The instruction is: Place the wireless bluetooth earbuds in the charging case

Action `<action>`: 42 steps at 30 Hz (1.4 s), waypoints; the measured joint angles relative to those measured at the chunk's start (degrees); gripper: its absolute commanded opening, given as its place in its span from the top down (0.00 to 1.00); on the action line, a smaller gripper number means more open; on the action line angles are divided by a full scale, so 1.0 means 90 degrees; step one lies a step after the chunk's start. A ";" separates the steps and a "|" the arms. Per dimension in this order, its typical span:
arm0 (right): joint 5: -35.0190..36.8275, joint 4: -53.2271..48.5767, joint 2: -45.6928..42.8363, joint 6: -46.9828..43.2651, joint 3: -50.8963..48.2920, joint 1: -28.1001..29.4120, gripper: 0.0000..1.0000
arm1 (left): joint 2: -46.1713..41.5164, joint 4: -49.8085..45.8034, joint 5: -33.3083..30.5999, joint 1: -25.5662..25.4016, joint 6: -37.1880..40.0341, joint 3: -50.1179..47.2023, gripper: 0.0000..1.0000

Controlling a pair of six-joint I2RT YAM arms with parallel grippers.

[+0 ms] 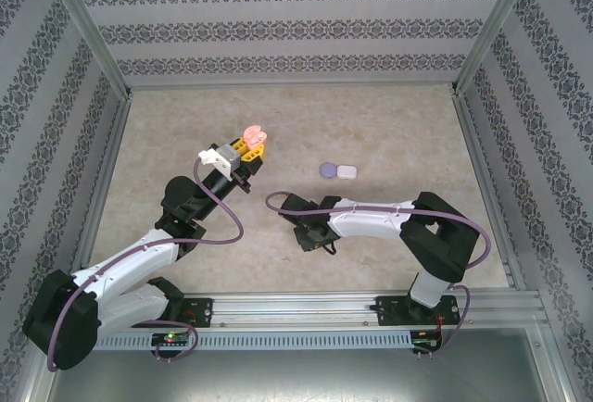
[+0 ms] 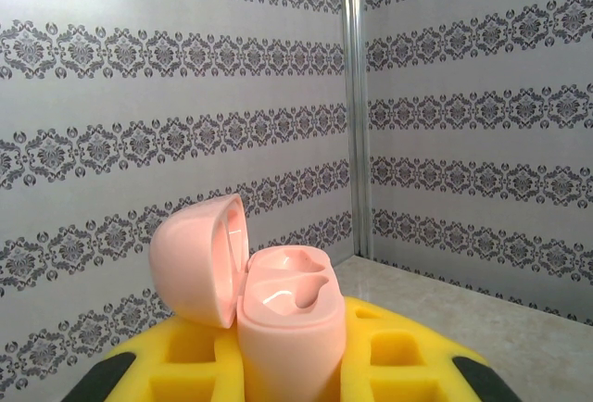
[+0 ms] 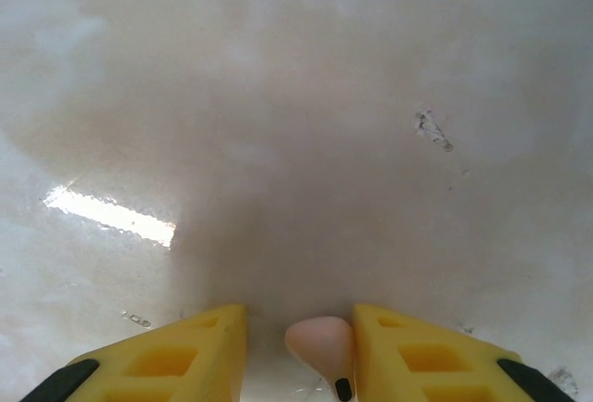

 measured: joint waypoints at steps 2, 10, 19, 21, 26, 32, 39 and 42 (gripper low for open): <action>-0.0002 0.0000 0.0000 0.0000 0.0000 0.0000 0.66 | 0.0000 -0.0002 0.0000 0.0000 0.0002 0.0000 1.00; -0.0015 0.0121 -0.0063 0.0022 -0.0090 0.0007 0.74 | 0.0000 -0.0005 0.0002 0.0000 0.0002 0.0000 1.00; -0.0012 0.0187 -0.0126 0.0024 -0.0141 0.0012 0.84 | 0.0000 -0.0027 0.0002 0.0000 0.0000 0.0000 1.00; -0.0010 0.0199 -0.0158 0.0027 -0.0172 0.0012 0.85 | 0.0000 -0.0032 0.0002 0.0000 0.0000 0.0000 1.00; -0.0007 0.0175 -0.0260 0.0029 -0.0248 0.0010 0.86 | 0.0000 -0.0058 0.0005 0.0000 0.0000 0.0000 1.00; 0.0056 -0.0063 -0.0835 0.0046 -0.0289 -0.0022 0.85 | 0.0000 -0.0168 0.0034 0.0000 0.0002 0.0017 1.00; 0.0114 -0.0250 -0.2200 -0.0027 0.0158 -0.0481 0.85 | 0.0000 -0.0267 0.0223 0.0000 0.0075 0.0243 1.00; 0.0138 -0.0243 -0.2735 -0.0170 0.0634 -0.0782 0.85 | 0.0002 -0.0325 0.0369 0.0000 0.0136 0.0306 1.00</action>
